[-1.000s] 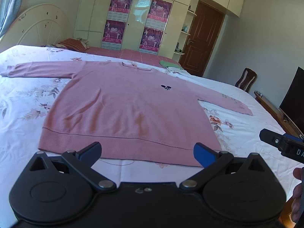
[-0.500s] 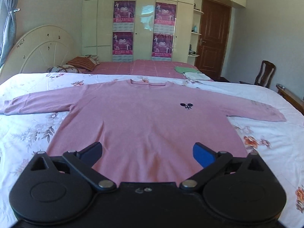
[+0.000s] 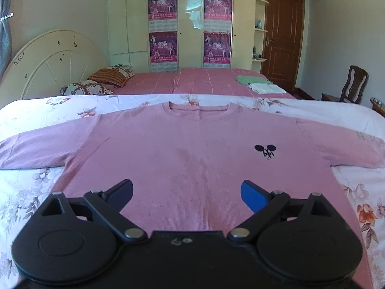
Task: Fold small clothes
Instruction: 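Move the right tool to the sweatshirt sleeve cuff and grasp it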
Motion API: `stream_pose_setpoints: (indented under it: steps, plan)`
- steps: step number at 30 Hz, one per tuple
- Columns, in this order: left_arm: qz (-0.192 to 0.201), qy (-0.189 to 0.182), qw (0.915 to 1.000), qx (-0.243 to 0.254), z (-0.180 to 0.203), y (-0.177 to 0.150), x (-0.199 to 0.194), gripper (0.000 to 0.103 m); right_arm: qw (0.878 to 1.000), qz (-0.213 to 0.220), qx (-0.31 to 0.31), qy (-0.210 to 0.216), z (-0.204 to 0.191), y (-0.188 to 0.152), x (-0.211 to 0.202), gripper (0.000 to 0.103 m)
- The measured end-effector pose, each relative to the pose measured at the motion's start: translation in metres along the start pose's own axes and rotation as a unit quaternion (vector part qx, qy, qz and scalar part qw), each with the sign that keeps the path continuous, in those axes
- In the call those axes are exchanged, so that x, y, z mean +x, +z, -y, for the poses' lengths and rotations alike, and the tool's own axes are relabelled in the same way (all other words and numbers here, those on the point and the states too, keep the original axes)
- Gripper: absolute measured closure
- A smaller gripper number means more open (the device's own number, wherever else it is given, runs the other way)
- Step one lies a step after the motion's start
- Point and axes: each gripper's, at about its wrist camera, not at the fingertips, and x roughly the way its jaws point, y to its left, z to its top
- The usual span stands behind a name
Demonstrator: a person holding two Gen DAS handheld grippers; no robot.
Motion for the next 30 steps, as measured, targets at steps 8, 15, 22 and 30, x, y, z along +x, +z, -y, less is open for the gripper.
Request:
stream_pose_setpoints:
  steps: [8,15,22,30]
  plan:
    - [-0.048,-0.005,0.9983,0.033,0.026,-0.002,0.055,0.008,0.988,-0.025,0.150,-0.036,0.092,0.011,0.078,0.074]
    - [-0.053,-0.011,0.9983,0.022,0.026,0.008,0.070,0.007,0.978,-0.023,0.207,-0.008,0.124,0.017,0.090,0.052]
    - [-0.048,0.019,0.9982,0.029,-0.008,0.013,0.060,0.007,0.991,0.011,0.127,-0.036,0.119,0.041,0.070,0.099]
    - [-0.051,0.047,0.9976,0.005,-0.081,0.012,0.054,0.008,0.994,-0.008,0.075,-0.074,0.079,0.039,0.048,0.098]
